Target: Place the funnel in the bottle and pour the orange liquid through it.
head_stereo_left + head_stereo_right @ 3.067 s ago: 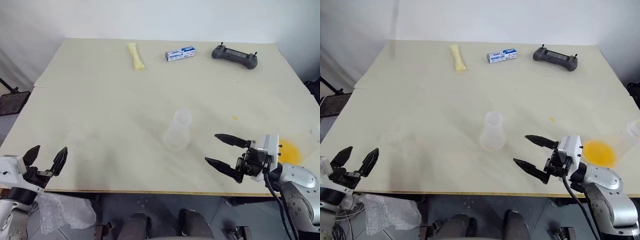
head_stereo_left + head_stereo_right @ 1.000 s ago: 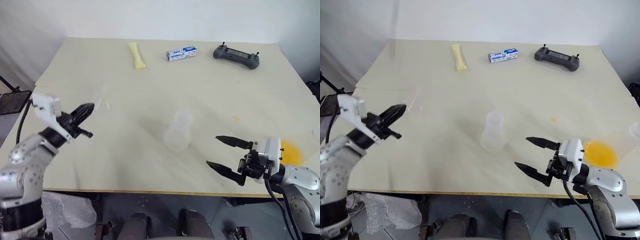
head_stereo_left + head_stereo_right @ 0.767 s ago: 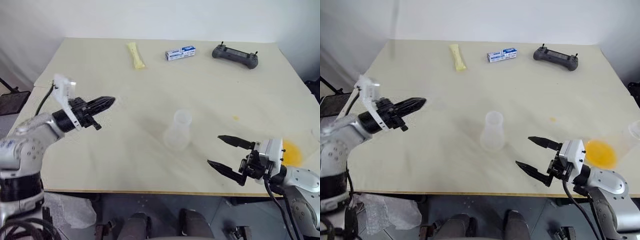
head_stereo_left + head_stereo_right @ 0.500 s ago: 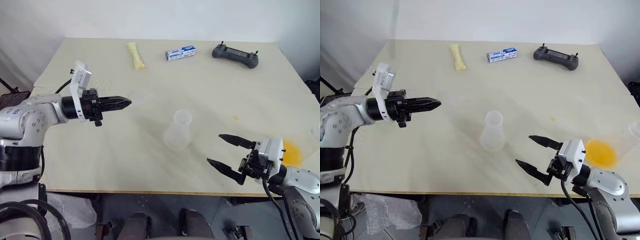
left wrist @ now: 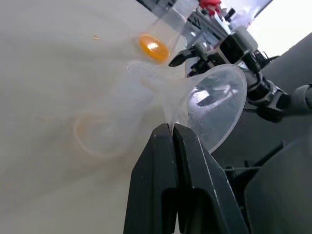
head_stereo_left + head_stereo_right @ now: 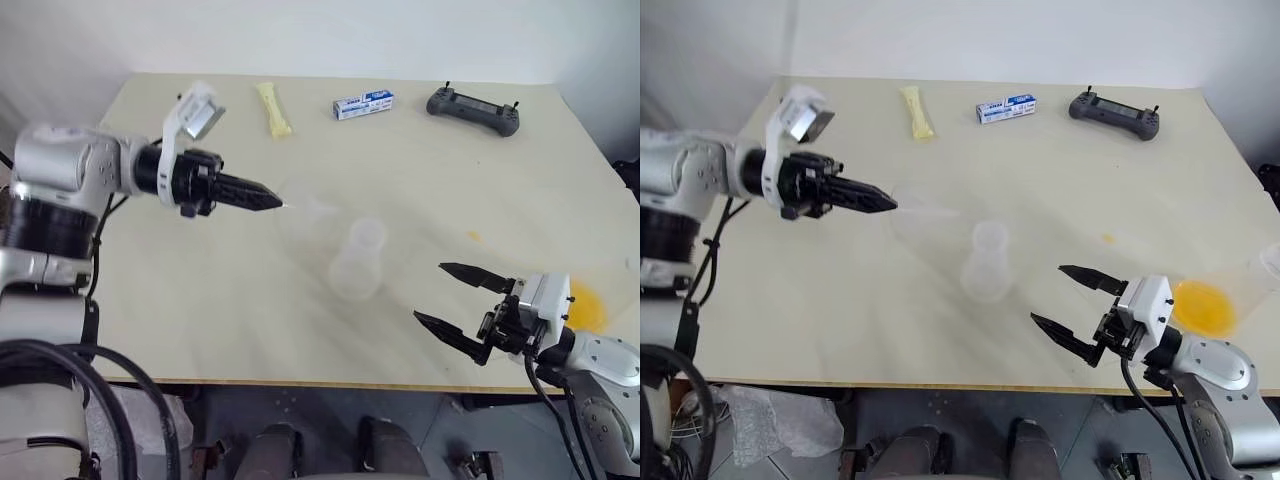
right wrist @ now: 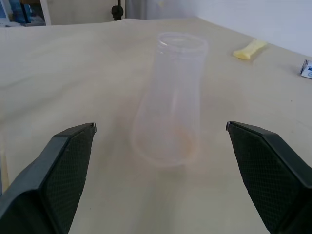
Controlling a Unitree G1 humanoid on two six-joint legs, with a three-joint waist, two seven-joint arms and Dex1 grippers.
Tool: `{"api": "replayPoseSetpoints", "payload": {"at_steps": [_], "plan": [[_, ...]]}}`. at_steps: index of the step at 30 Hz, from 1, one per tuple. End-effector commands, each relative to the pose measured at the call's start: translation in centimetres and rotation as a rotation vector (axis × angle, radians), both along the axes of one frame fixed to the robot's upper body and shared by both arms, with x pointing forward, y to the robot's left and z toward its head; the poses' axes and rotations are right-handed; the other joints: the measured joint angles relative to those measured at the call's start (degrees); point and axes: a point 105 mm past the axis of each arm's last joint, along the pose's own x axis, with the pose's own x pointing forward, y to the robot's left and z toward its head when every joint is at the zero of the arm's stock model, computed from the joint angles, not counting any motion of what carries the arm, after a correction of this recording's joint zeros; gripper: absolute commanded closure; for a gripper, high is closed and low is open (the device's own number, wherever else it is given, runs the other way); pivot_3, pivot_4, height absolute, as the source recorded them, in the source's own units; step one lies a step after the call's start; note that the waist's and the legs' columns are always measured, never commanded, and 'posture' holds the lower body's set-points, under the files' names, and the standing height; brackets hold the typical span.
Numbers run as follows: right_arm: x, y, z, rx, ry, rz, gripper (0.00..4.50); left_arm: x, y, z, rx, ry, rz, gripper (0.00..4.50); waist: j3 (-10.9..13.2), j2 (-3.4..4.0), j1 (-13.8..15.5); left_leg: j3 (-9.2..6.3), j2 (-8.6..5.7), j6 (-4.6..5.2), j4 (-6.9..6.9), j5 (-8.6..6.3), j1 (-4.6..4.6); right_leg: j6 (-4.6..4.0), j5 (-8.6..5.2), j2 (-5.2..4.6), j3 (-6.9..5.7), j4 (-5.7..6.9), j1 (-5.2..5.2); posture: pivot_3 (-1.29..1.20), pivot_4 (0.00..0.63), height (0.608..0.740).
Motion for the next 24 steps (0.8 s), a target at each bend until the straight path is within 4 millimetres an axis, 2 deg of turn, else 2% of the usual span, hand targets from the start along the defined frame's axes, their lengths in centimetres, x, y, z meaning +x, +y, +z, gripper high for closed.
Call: {"api": "replayPoseSetpoints", "payload": {"at_steps": [1, 5, 19, 24], "plan": [[-0.2, 0.5, 1.0, 0.013, -0.054, 0.013, 0.00, -0.2, -0.5, 1.1, -0.015, 0.008, -0.072, 4.49, 0.00, 0.00, -0.05, -0.01, 0.00, 0.00, 0.00, 0.00, 0.00, 0.00, 0.00, -0.01, 0.00, 0.01, -0.01, 0.00, 0.150, 0.740], [-0.2, 0.6, 1.0, 0.015, -0.063, 0.011, 0.00, -0.1, -1.7, 1.9, -0.039, 0.035, -0.110, 4.49, 0.01, -0.01, -0.06, -0.07, 0.02, 0.03, 0.07, 0.02, -0.19, 0.01, 0.01, -0.02, -0.04, 0.03, -0.14, 0.00, 0.150, 0.740], [-0.3, -0.1, 1.1, 0.006, -0.084, -0.037, 0.00, -0.3, -5.6, 1.8, 0.039, 0.147, -0.200, 4.49, 0.03, -0.01, -0.09, -0.10, -0.09, 0.09, 0.10, 0.05, -0.46, 0.05, 0.02, -0.14, -0.04, 0.21, -0.46, 0.00, 0.150, 0.740], [-0.5, 0.0, 1.0, 0.014, -0.084, -0.052, 0.00, -0.2, -6.0, 1.2, 0.097, 0.144, -0.208, 4.49, 0.03, -0.01, -0.08, -0.07, -0.12, 0.10, 0.12, 0.06, -0.47, 0.05, 0.03, -0.16, -0.01, 0.23, -0.47, 0.00, 0.150, 0.740]]}}
